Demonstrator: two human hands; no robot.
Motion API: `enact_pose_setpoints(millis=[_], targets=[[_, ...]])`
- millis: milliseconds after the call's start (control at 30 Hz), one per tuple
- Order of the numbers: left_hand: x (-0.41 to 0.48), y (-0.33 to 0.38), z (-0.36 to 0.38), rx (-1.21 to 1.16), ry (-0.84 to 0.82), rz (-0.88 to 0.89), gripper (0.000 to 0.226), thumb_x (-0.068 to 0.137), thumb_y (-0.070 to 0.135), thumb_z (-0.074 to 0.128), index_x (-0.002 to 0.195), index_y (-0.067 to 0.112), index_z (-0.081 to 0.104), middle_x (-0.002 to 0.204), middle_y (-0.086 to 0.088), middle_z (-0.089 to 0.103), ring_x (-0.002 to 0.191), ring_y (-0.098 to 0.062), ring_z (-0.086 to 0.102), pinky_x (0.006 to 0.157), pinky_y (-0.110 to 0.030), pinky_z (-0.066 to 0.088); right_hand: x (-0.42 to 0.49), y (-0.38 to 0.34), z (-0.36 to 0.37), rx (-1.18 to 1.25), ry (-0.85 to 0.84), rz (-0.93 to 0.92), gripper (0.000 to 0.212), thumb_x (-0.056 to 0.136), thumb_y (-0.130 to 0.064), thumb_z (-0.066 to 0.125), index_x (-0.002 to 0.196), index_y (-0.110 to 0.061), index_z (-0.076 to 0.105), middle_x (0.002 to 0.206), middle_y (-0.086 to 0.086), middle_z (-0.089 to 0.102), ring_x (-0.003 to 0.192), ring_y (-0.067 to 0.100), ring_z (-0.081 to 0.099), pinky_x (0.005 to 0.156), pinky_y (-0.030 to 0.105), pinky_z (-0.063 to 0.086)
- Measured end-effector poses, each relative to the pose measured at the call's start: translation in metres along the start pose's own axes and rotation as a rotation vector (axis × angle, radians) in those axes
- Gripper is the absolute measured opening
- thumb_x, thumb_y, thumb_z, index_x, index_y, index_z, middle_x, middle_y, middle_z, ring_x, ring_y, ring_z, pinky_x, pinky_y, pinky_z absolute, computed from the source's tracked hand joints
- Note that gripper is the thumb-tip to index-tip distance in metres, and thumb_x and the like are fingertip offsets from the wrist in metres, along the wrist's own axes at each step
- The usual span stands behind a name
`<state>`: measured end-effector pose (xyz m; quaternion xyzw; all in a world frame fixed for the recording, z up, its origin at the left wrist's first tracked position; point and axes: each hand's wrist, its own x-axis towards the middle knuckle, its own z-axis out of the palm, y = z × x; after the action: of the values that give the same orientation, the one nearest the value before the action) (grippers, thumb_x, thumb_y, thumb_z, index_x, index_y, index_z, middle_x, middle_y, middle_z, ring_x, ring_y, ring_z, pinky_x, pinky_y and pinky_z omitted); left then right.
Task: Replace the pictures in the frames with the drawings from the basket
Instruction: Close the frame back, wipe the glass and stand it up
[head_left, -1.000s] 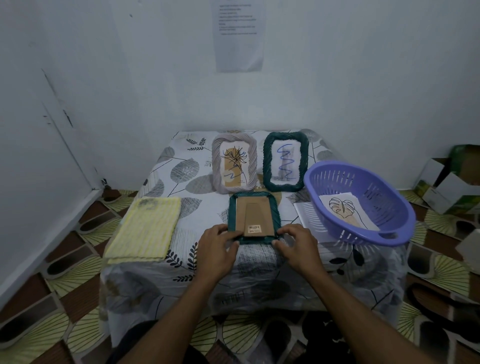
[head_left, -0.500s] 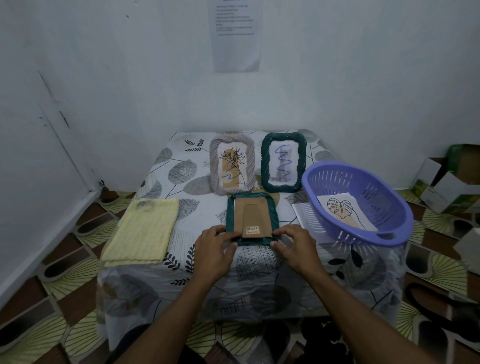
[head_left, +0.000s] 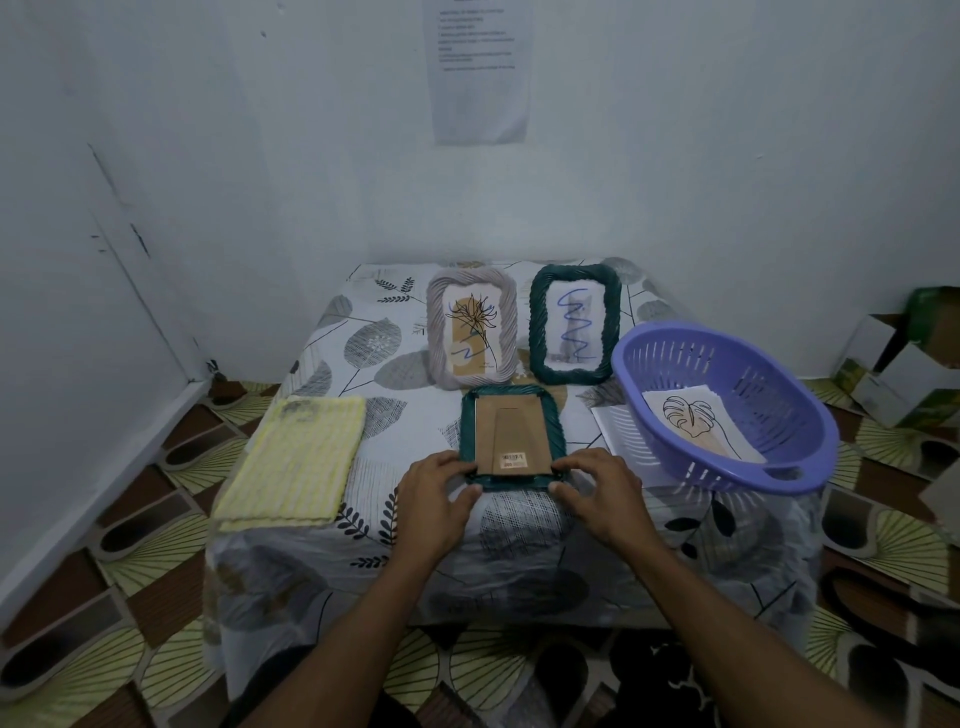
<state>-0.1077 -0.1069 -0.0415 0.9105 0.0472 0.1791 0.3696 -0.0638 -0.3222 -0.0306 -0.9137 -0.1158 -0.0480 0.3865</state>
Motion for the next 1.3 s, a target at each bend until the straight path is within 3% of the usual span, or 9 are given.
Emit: enact_pose_setpoints(millis=[300, 467, 633, 767, 967, 1033, 1100, 1200, 1300], targets=[[0.001, -0.001, -0.001, 0.035, -0.011, 0.004, 0.038, 0.083, 0.026, 0.072, 0.119, 0.018, 0.068, 0.126, -0.004, 0.062, 0.117, -0.022, 0.052, 0.101, -0.034, 0.04, 0.0, -0.002, -0.001, -0.018, -0.016, 0.001, 0.021, 0.08, -0.029, 0.075, 0.1, -0.033, 0.071, 0.107, -0.008, 0.062, 0.109, 0.018, 0.051, 0.096, 0.043, 0.04], [0.014, 0.002, -0.001, 0.158, -0.004, -0.018, 0.044, 0.087, 0.034, 0.061, 0.128, 0.019, 0.057, 0.123, -0.002, 0.06, 0.114, -0.023, 0.05, 0.094, -0.039, 0.042, 0.011, -0.002, -0.005, 0.064, 0.002, 0.081, 0.03, 0.089, -0.005, 0.057, 0.113, -0.017, 0.07, 0.117, 0.004, 0.069, 0.11, 0.021, 0.061, 0.1, 0.038, 0.047], [0.042, 0.026, 0.009, 0.137, -0.065, 0.047, 0.039, 0.093, 0.03, 0.053, 0.128, 0.012, 0.057, 0.125, -0.009, 0.057, 0.114, -0.024, 0.047, 0.095, -0.037, 0.04, 0.034, -0.01, -0.006, 0.132, 0.014, 0.168, 0.033, 0.095, -0.002, 0.044, 0.12, -0.012, 0.062, 0.116, 0.012, 0.068, 0.107, 0.024, 0.063, 0.084, 0.028, 0.047], [0.059, 0.051, 0.02, 0.066, -0.144, -0.002, 0.043, 0.093, 0.032, 0.054, 0.128, 0.007, 0.057, 0.126, -0.014, 0.061, 0.113, -0.027, 0.056, 0.097, -0.035, 0.045, 0.047, -0.015, -0.003, 0.367, 0.019, 0.33, 0.035, 0.093, -0.002, 0.039, 0.118, -0.015, 0.06, 0.106, 0.011, 0.067, 0.087, 0.023, 0.063, 0.075, 0.037, 0.05], [0.071, 0.074, 0.024, 0.075, -0.219, -0.23, 0.094, 0.073, 0.078, 0.052, 0.143, 0.018, 0.037, 0.146, -0.013, 0.041, 0.134, -0.035, 0.036, 0.107, -0.051, 0.036, 0.052, -0.032, -0.012, 0.809, 0.076, 0.38, 0.025, 0.094, 0.0, 0.043, 0.105, -0.016, 0.059, 0.096, 0.009, 0.07, 0.086, 0.019, 0.066, 0.066, 0.031, 0.052], [0.072, 0.076, 0.02, 0.043, -0.211, -0.269, 0.1, 0.067, 0.079, 0.057, 0.145, 0.02, 0.033, 0.148, -0.012, 0.037, 0.136, -0.036, 0.031, 0.109, -0.053, 0.033, 0.054, -0.042, -0.018, 0.885, 0.042, 0.35, 0.028, 0.094, 0.001, 0.04, 0.103, -0.018, 0.058, 0.099, 0.007, 0.071, 0.09, 0.019, 0.067, 0.066, 0.028, 0.054], [0.073, 0.073, 0.016, -0.061, -0.161, -0.302, 0.091, 0.067, 0.066, 0.067, 0.141, 0.022, 0.038, 0.143, -0.01, 0.043, 0.133, -0.034, 0.036, 0.108, -0.05, 0.035, 0.056, -0.05, -0.023, 0.912, -0.007, 0.315, 0.029, 0.094, 0.002, 0.041, 0.108, -0.017, 0.056, 0.101, 0.007, 0.072, 0.094, 0.02, 0.068, 0.076, 0.032, 0.056], [0.071, 0.071, 0.004, -0.51, -0.108, -0.372, 0.054, 0.073, 0.043, 0.072, 0.12, 0.025, 0.054, 0.125, -0.009, 0.059, 0.112, -0.027, 0.056, 0.098, -0.047, 0.048, 0.06, -0.056, -0.027, 0.897, -0.043, 0.278, 0.027, 0.094, 0.0, 0.044, 0.112, -0.015, 0.056, 0.104, 0.007, 0.072, 0.099, 0.02, 0.067, 0.086, 0.038, 0.054], [0.066, 0.07, -0.013, -0.94, -0.153, -0.411, 0.021, 0.087, 0.029, 0.059, 0.103, 0.016, 0.06, 0.111, -0.017, 0.061, 0.093, -0.029, 0.057, 0.082, -0.043, 0.049, 0.063, -0.056, -0.022, 0.818, -0.027, 0.302, 0.02, 0.096, -0.01, 0.049, 0.113, -0.015, 0.059, 0.113, 0.007, 0.067, 0.104, 0.019, 0.062, 0.091, 0.042, 0.053]])
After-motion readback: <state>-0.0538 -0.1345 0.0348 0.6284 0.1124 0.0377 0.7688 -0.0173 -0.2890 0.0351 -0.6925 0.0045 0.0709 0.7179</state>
